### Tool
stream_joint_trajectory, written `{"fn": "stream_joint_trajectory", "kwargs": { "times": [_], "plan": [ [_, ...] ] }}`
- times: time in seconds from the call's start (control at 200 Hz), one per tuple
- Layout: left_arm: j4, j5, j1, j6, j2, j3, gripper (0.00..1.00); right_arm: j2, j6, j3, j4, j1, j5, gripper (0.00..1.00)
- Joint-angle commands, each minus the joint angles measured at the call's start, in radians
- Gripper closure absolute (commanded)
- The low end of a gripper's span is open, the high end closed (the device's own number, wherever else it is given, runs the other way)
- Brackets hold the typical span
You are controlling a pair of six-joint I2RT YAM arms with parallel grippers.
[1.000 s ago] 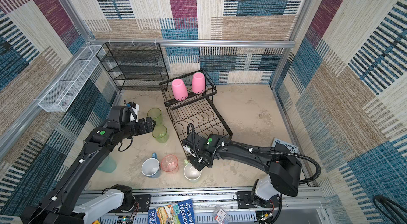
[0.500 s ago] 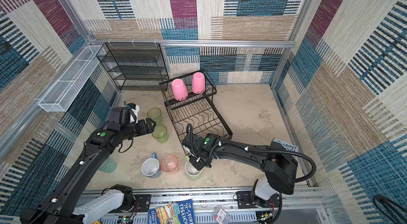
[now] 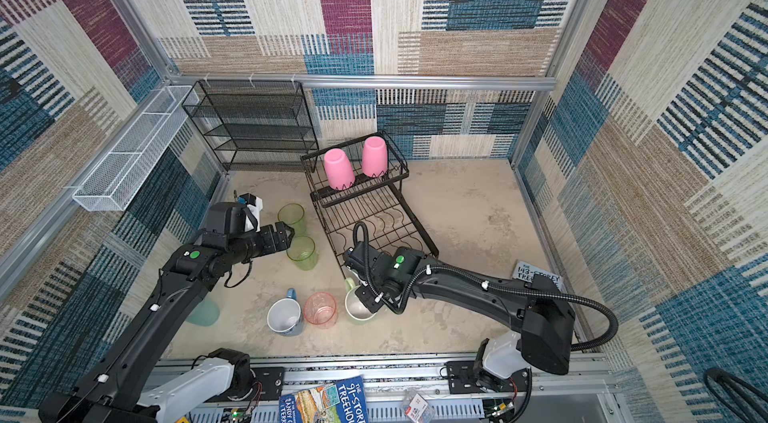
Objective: Load cups into a dish rack
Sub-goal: Pick up the cup from the bottom-center of the table, then place the cup upside down at the dish rack.
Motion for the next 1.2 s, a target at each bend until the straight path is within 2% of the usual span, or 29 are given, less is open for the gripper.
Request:
{"fn": "stream_joint_trajectory", "kwargs": {
  "times": [0.0,0.411,0.571,0.741,0.856,1.012,1.197],
  "plan": [
    [0.016,0.019,0.001,-0.022,0.003,0.002,0.09,-0.038,-0.014,0.038,0.029,0.0,0.073,1.0],
    [0.016,0.046,0.002,-0.05,-0.004,0.003,0.09,-0.132,-0.075,0.055,0.155,0.0,0.133,1.0],
    [0.02,0.06,0.002,-0.066,-0.004,0.007,0.09,-0.164,-0.105,0.058,0.221,0.001,0.227,1.0],
    [0.034,0.118,0.002,-0.124,-0.009,0.008,0.1,-0.215,-0.186,0.015,0.411,0.0,0.324,1.0],
    [0.039,0.167,0.002,-0.182,-0.014,0.013,0.11,-0.253,-0.267,-0.058,0.594,0.0,0.345,1.0],
    [0.019,0.197,0.002,-0.271,-0.031,0.023,0.11,-0.269,-0.358,-0.137,0.806,0.0,0.311,1.0],
    [-0.085,0.15,0.002,-0.308,-0.053,0.08,0.11,-0.277,-0.411,-0.228,0.972,0.001,0.256,1.0]
  ]
}}
